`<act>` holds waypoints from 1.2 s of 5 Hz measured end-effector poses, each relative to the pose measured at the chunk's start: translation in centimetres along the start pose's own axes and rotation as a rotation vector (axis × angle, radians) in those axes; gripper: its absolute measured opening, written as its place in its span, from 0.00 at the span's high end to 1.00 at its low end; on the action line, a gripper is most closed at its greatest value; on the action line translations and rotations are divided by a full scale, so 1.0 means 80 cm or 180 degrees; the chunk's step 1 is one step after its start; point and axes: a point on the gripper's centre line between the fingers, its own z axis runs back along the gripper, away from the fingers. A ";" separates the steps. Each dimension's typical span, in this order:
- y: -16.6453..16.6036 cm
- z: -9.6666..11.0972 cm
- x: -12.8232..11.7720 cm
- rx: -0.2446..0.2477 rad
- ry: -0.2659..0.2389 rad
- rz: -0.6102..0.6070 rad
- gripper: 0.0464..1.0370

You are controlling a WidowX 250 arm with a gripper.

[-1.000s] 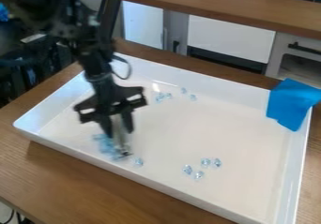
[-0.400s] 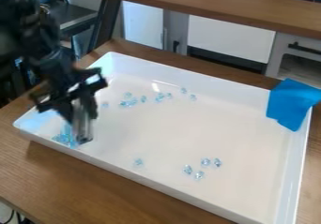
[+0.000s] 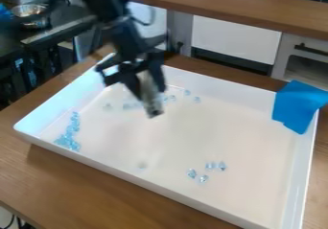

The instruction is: Sweep into pile

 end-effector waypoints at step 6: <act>-0.068 -0.137 -0.069 0.0454 -0.0117 -0.1088 0.66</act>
